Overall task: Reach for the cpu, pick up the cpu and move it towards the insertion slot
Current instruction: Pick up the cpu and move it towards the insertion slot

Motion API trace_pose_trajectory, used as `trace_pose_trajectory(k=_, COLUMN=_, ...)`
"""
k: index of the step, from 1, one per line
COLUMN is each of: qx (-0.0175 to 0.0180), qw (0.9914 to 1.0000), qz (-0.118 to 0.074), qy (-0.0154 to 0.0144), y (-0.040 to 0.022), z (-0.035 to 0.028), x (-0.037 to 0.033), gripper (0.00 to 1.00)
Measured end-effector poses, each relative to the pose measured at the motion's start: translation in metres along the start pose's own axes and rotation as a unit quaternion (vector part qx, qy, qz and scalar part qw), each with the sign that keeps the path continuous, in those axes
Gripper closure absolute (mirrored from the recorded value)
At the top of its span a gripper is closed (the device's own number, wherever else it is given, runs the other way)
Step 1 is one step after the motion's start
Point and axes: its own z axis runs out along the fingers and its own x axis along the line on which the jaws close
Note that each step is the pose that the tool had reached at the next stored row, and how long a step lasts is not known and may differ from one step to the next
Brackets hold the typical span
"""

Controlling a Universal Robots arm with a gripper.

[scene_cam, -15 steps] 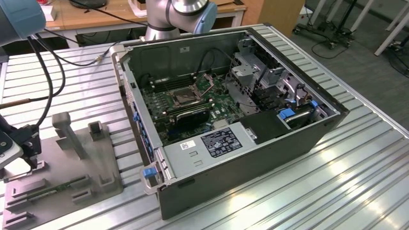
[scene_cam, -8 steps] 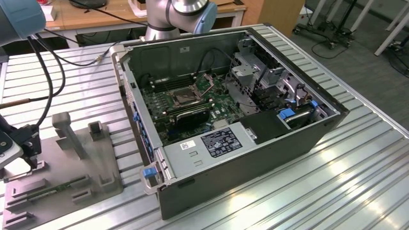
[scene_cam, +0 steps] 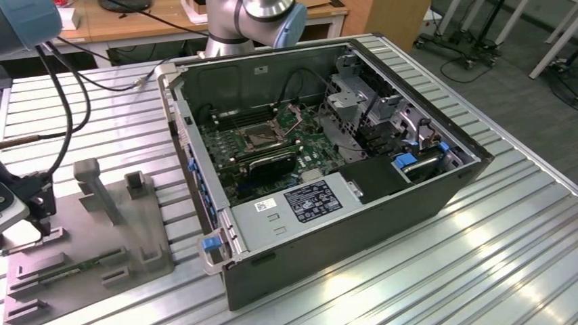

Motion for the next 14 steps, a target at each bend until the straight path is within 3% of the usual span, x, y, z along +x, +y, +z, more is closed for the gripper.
trace_pose_trajectory(k=14, qx=0.0, qw=1.0, qz=0.0, qy=0.0, y=0.0002, z=-0.0096, x=0.0, gripper=0.45)
